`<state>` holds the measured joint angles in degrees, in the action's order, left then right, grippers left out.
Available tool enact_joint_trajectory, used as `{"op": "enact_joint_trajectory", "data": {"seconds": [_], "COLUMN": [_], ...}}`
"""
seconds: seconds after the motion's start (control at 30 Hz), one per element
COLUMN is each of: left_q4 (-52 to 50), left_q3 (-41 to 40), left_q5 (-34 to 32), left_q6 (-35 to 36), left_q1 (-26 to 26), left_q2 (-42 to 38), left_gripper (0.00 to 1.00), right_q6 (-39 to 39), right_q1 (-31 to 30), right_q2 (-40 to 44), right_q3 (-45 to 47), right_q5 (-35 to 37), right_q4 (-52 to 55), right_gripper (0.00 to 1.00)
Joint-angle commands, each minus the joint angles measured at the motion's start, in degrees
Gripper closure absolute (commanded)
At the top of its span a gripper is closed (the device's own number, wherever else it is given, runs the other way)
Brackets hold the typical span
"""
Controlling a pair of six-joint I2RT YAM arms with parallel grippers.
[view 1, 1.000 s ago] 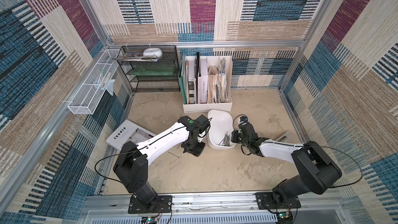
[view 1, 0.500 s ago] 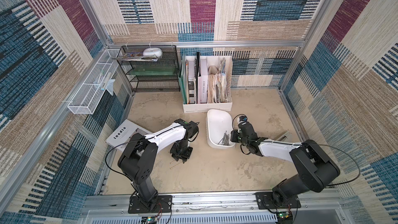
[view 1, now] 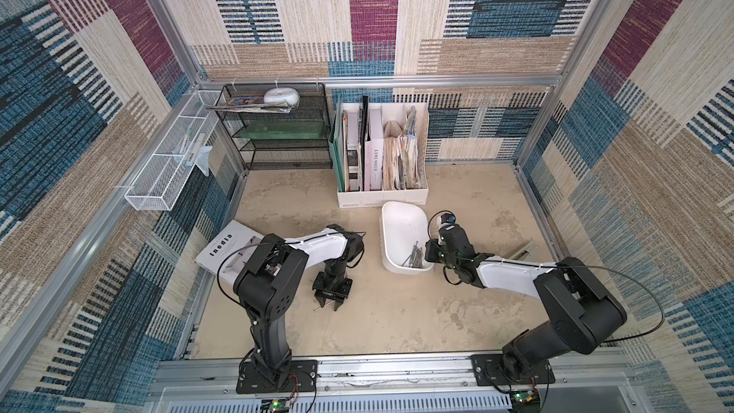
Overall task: Put the nails on the desktop into the storage box
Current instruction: Adjust the nail at the center of the board.
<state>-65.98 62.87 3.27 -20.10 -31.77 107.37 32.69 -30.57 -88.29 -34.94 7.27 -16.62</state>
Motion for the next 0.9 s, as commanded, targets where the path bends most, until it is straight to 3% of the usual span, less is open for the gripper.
{"op": "enact_joint_trajectory", "data": {"seconds": [0.0, 0.07, 0.2, 0.43, 0.7, 0.87], "left_q4": [3.4, 3.5, 4.0, 3.8, 5.4, 5.5], "left_q3": [-0.5, -0.5, -0.4, 0.3, -1.4, -1.3], "left_q5": [-1.2, -1.6, -0.9, -1.9, 7.1, 5.3], "left_q6": [-0.1, 0.0, 0.6, 0.9, 1.8, 1.9], "left_q1": [0.4, 0.6, 1.0, 1.6, -1.9, -2.1], "left_q2": [1.8, 2.1, 1.7, 1.4, -10.2, -11.6], "left_gripper": [0.59, 0.63, 0.83, 0.89, 0.67, 0.63], "right_q6": [-1.1, -1.0, -0.5, -0.4, -0.4, -0.5], "right_q1": [-0.1, -0.2, -0.1, -0.1, -0.3, -0.4], "right_q2": [-0.3, -0.2, -0.1, -0.1, -1.2, -1.9], "right_q3": [0.0, -0.1, 0.1, 0.6, 0.2, -0.2], "right_q5": [-0.3, -0.4, -1.0, -1.2, -1.4, -1.6], "right_q4": [4.4, 4.4, 3.6, 3.3, 3.3, 3.2], "right_gripper": [1.0, 1.0, 1.0, 1.0, 1.0, 1.0]}}
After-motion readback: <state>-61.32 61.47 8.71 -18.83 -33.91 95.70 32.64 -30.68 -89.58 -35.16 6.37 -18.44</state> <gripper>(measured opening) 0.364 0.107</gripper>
